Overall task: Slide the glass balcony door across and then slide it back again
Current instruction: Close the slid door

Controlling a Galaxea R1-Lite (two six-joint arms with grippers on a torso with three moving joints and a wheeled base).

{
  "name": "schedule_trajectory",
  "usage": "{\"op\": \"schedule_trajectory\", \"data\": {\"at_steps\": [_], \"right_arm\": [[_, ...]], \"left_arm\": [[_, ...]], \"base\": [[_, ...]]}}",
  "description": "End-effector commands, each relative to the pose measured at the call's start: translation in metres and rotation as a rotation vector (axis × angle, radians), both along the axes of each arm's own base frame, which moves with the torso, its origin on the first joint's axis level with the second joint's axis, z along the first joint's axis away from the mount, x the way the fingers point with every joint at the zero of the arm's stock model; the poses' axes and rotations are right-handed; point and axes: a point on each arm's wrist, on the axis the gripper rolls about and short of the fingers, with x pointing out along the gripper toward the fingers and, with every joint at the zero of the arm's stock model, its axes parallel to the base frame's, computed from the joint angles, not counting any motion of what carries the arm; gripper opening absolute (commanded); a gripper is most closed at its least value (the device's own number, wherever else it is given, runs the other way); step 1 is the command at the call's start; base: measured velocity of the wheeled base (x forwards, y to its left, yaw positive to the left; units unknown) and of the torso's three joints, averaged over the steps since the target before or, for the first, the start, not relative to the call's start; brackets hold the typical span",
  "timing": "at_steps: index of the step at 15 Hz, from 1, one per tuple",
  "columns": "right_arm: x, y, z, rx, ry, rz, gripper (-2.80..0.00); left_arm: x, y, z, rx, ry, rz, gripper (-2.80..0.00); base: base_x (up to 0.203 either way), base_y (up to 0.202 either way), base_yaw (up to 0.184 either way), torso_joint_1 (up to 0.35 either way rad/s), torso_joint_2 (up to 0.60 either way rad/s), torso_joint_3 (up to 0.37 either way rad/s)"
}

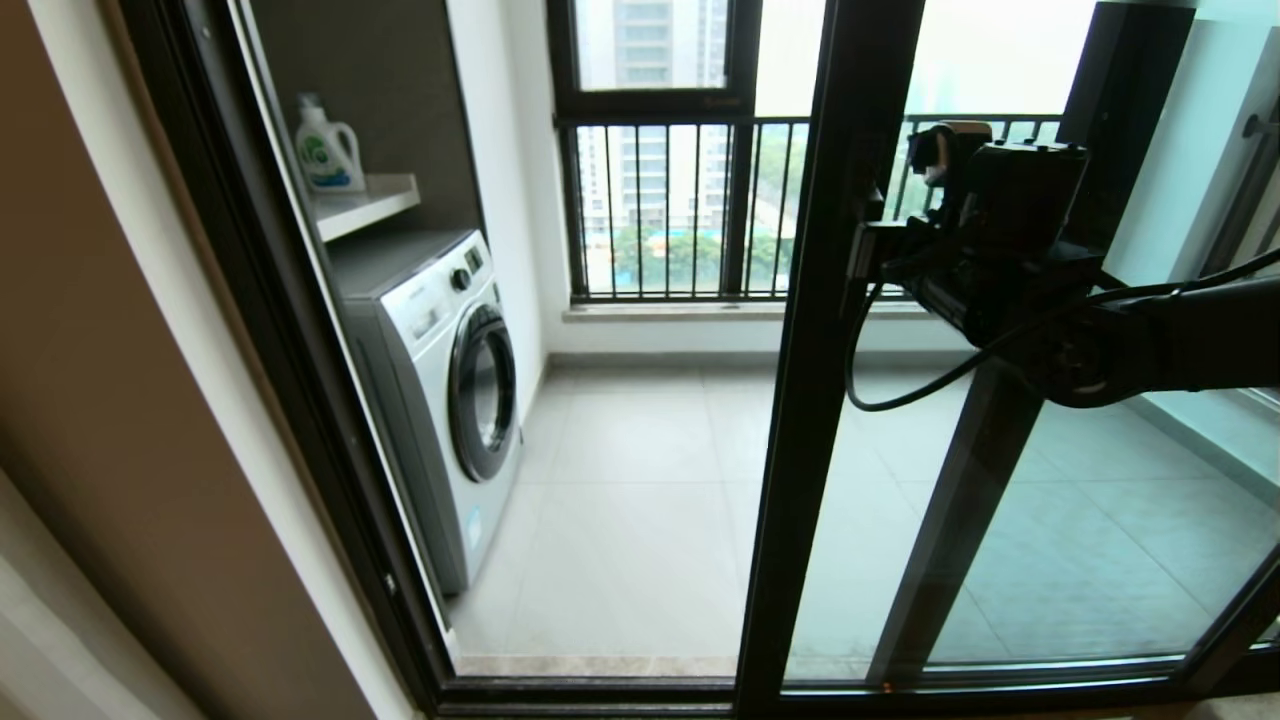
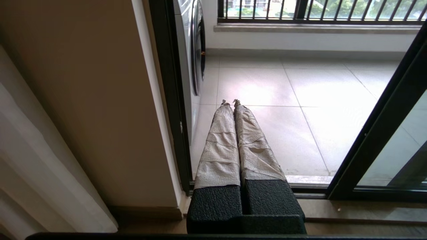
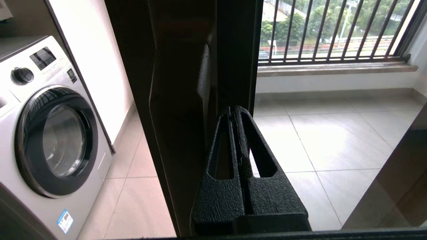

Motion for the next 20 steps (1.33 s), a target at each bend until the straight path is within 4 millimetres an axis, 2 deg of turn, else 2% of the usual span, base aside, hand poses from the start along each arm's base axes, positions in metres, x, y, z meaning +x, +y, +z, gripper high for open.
{"op": "schedule_trajectory", "data": {"at_steps": [1, 7, 9, 16, 20], "right_arm": [[0.003, 0.016, -0.01, -0.007, 0.021, 0.028, -2.8], [0.008, 0.063, -0.015, 0.012, -0.016, 0.068, -2.8], [0.009, 0.074, -0.014, 0.018, -0.028, 0.088, -2.8], [0.0, 0.113, -0.03, 0.005, -0.002, 0.161, -2.8], [-0.003, 0.116, -0.026, 0.015, -0.013, 0.139, -2.8]], "left_arm": [[0.0, 0.0, 0.0, 0.0, 0.001, 0.0, -2.8], [0.0, 0.0, 0.0, 0.001, 0.003, 0.0, -2.8], [0.0, 0.0, 0.0, 0.002, 0.001, 0.0, -2.8], [0.0, 0.0, 0.0, 0.003, 0.003, -0.002, -2.8], [0.0, 0.0, 0.0, 0.003, 0.003, -0.002, -2.8]], "base": [[0.0, 0.0, 0.0, 0.0, 0.0, 0.0], [0.0, 0.0, 0.0, 0.0, 0.0, 0.0], [0.0, 0.0, 0.0, 0.0, 0.0, 0.0], [0.0, 0.0, 0.0, 0.0, 0.0, 0.0], [0.0, 0.0, 0.0, 0.0, 0.0, 0.0]]}}
